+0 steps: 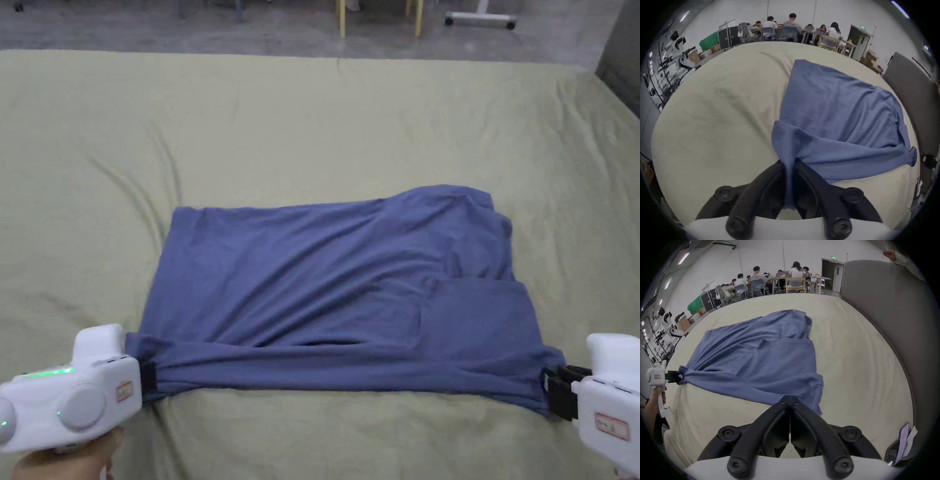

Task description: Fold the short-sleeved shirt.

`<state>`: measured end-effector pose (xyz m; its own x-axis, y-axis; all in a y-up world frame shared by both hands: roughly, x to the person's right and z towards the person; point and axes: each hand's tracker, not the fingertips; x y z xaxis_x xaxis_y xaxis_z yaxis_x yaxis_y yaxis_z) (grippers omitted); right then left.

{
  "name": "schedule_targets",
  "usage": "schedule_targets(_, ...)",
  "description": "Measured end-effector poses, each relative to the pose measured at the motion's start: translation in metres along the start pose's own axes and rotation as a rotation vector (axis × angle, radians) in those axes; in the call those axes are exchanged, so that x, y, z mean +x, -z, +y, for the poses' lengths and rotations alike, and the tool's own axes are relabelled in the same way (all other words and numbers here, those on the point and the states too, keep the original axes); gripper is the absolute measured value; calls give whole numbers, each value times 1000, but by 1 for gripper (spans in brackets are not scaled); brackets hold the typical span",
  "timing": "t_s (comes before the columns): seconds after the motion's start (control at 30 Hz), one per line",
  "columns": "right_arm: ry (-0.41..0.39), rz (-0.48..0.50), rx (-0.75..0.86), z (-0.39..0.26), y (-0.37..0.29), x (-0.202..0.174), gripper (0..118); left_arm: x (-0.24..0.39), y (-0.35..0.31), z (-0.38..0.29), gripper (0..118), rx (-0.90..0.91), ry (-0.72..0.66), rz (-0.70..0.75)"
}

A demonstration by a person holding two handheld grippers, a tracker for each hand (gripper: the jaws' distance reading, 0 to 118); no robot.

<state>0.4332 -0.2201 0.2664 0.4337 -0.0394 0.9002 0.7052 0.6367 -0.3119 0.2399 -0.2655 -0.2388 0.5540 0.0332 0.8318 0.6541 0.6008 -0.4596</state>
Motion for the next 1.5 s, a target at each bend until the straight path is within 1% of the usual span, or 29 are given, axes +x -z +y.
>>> schedule_targets(0.07,24,35,-15,3,9,15,3,4,-18,-2,4,29,-32,-45)
schedule_targets(0.1,46,94,-20,4,13,23,12,6,-23,-3,4,32,-36,-49)
schedule_targets(0.13,71,122,-34,6,19,30,20,-9,-15,4,4,1,-63,-89)
schedule_targets(0.17,105,105,-49,9,23,34,31,-11,-16,6,4,4,-61,-92)
schedule_targets(0.2,130,87,-67,11,29,39,61,-12,-18,8,4,10,-59,-96)
schedule_targets(0.23,145,69,-85,12,36,43,118,-12,-20,10,4,13,-56,-104)
schedule_targets(0.27,159,42,-49,8,33,47,118,-16,-15,9,4,14,-60,-110)
schedule_targets(0.3,162,52,-36,10,35,47,115,-18,-15,10,4,12,-60,-112)
schedule_targets(0.4,106,12,-105,8,47,40,117,-17,-14,9,4,19,-47,-111)
schedule_targets(0.43,84,2,-126,4,51,37,116,-18,-13,10,4,20,-44,-112)
schedule_targets(0.47,66,-3,-136,-2,59,35,113,-20,-13,12,4,19,-45,-113)
schedule_targets(0.5,50,-6,-155,-6,64,33,101,-21,-12,13,4,15,-51,-115)
schedule_targets(0.53,42,-4,-165,-8,67,29,69,-17,-13,10,4,18,-49,-109)
schedule_targets(0.57,36,-6,-166,-11,68,26,62,-17,-13,10,4,17,-52,-110)
schedule_targets(0.6,37,-14,-141,-13,64,24,58,-18,-12,11,4,16,-55,-113)
schedule_targets(0.63,52,-10,-126,-11,61,28,33,-19,-11,11,4,12,-58,-112)
schedule_targets(0.67,72,4,-113,-9,58,28,16,-18,-10,9,4,11,-62,-111)
schedule_targets(0.7,94,-24,-86,-7,53,27,6,-19,-10,9,4,6,-65,-112)
schedule_targets(0.77,185,72,-72,1,42,33,6,-20,-13,13,4,-11,-106,-113)
schedule_targets(0.8,199,85,-76,6,38,32,5,-20,-16,14,4,-18,-143,-128)
schedule_targets(0.83,187,78,-57,12,32,30,5,-20,-18,19,4,-23,-174,-136)
schedule_targets(0.9,187,104,-30,29,24,27,5,-20,-21,33,4,-47,-222,-136)
schedule_targets(0.97,193,88,-54,53,22,22,5,-18,-22,47,4,-56,-233,-148)
schedule_targets(1.1,201,79,-40,100,24,17,5,-14,-22,74,4,-62,-239,-147)
schedule_targets(1.2,184,61,-39,136,47,16,5,-16,-9,101,4,-57,-256,-133)
schedule_targets(1.27,223,62,-61,160,69,18,5,-19,6,122,4,-60,-323,-157)
schedule_targets(1.37,231,32,-76,183,98,13,5,-11,32,148,4,-57,-309,-138)
schedule_targets(1.4,247,22,-71,187,107,13,5,-9,41,155,4,-57,-304,-132)
schedule_targets(1.5,262,11,-76,192,132,10,5,0,68,165,4,-62,-334,-115)
